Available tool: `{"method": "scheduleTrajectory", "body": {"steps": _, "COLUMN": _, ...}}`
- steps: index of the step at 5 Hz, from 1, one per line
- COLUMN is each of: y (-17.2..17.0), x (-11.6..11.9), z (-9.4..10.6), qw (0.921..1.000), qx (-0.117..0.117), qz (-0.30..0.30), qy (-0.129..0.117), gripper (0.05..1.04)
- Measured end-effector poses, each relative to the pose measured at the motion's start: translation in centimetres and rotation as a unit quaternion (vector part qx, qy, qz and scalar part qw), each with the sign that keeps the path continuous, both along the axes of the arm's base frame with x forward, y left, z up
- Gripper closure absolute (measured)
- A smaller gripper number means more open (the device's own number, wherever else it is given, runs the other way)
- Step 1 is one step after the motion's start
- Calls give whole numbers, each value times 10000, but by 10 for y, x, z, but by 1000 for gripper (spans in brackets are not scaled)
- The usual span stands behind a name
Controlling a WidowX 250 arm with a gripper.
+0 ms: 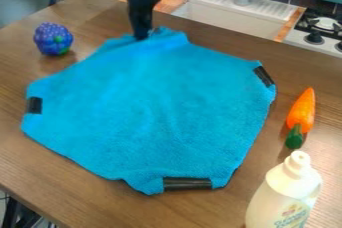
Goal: Fold the cloth from top left to bottom right
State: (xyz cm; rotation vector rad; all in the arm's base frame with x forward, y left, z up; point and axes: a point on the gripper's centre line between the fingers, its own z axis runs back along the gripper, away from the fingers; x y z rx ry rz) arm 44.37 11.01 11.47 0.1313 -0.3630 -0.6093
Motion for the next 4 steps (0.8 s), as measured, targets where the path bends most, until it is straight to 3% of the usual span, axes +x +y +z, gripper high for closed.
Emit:
{"method": "scheduleTrajectory", "body": {"steps": 1, "y": -35, "x": -16, "z": 33, "qw": 9978, "qx": -253, "qz": -484, "qy": -389, "gripper": 1034}}
{"method": "scheduleTrajectory", "body": {"steps": 2, "y": -74, "x": -41, "z": 41, "qw": 9931, "qx": -343, "qz": -1009, "qy": -480, "gripper": 1034}}
{"method": "scheduleTrajectory", "body": {"steps": 4, "y": -136, "x": -100, "z": 18, "qw": 9818, "qx": -286, "qz": -1869, "qy": -176, "gripper": 1034}}
